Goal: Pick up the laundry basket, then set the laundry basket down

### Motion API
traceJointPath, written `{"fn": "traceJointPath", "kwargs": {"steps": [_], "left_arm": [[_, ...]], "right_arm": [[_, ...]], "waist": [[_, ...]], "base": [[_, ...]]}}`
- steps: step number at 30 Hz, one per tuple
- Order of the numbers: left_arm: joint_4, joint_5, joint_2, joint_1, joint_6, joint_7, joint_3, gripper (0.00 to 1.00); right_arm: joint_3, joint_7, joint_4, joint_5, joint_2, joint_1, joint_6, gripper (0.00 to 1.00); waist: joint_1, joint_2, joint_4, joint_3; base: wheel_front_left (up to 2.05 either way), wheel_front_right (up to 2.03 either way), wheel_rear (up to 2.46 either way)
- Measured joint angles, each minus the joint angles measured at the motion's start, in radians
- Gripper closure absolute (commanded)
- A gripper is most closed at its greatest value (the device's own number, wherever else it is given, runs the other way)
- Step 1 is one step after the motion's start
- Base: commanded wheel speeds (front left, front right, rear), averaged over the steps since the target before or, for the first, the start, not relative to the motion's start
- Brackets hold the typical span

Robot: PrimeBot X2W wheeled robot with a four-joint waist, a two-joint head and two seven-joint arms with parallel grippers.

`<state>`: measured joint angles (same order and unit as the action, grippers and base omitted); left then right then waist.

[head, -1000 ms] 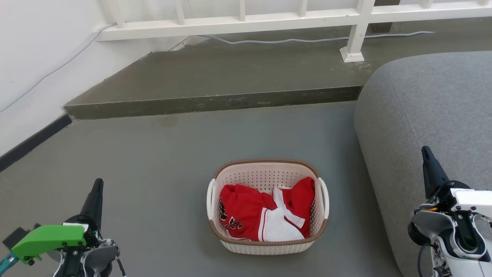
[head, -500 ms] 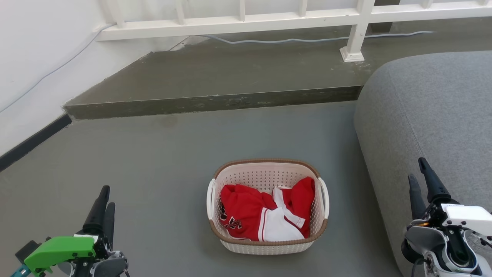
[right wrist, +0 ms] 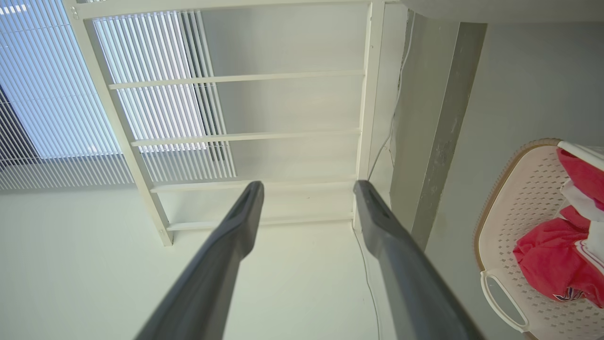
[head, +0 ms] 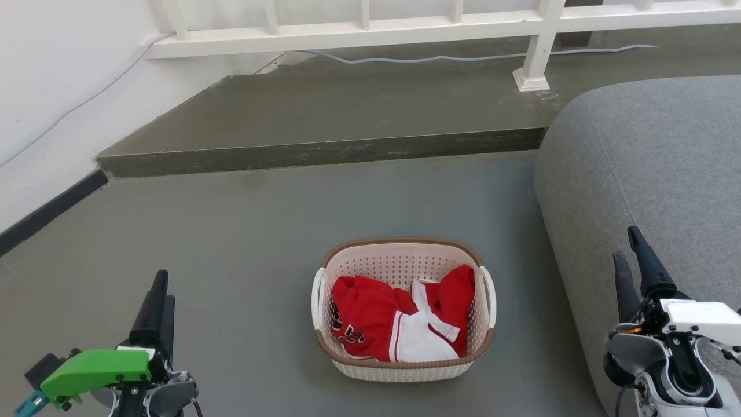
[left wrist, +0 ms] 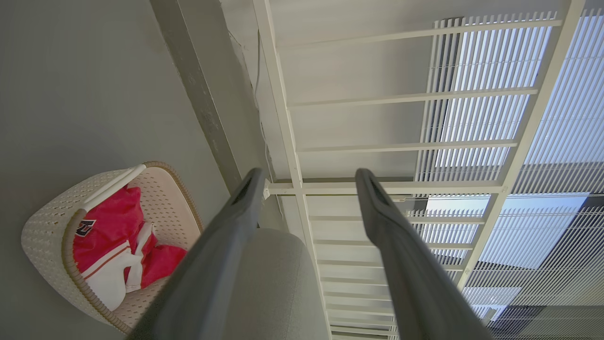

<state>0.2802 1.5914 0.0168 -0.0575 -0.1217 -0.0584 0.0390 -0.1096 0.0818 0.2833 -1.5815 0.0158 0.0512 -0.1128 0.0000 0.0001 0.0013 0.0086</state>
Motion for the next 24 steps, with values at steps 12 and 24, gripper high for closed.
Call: {"fn": "traceJointPath", "kwargs": {"steps": [12, 24], "left_arm": [[-0.032, -0.100, 0.011, -0.005, 0.000, 0.041, -0.046, 0.00], [-0.044, -0.246, 0.040, -0.010, 0.000, 0.079, -0.101, 0.00]], "right_arm": [[0.047, -0.038, -0.033, 0.072, 0.024, 0.001, 0.000, 0.00], [0.129, -0.090, -0.056, 0.194, 0.070, 0.004, 0.000, 0.00]], "waist": [[0.0000, 0.0000, 0.001, 0.005], [0.0000, 0.0000, 0.003, 0.010]], "base": [[0.00, 0.00, 0.00], [0.00, 0.00, 0.00]]}}
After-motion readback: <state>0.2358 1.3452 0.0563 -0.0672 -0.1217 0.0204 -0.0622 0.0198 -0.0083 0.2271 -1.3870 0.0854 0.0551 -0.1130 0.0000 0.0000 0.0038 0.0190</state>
